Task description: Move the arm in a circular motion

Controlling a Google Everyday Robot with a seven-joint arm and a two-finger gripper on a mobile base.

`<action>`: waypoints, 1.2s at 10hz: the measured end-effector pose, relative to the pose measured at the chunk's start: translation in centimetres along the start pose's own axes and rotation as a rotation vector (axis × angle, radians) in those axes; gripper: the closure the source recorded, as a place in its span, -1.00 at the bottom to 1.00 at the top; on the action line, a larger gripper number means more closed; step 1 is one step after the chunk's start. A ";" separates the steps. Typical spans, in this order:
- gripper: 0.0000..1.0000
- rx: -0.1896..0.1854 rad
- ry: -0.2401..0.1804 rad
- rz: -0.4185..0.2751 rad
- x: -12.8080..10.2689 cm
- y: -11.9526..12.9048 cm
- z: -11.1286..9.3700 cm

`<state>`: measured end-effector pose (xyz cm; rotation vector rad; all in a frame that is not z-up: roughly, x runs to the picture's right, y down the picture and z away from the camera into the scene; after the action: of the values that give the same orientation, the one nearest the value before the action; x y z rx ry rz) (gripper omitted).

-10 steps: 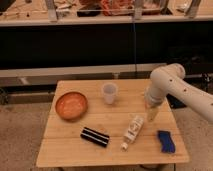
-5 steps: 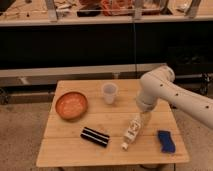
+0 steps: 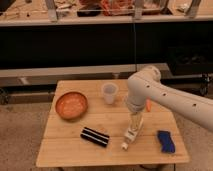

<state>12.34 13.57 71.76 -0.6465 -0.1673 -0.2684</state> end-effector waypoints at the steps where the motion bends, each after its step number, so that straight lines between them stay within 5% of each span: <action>1: -0.60 -0.006 0.005 -0.013 -0.5 0.0 0.0; 6: -0.60 -0.017 0.009 -0.112 -4.8 -3.2 0.2; 12: -0.60 -0.017 0.017 -0.168 -6.7 -7.8 0.7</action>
<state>3.57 9.35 75.16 -0.6482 -0.2031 -0.4373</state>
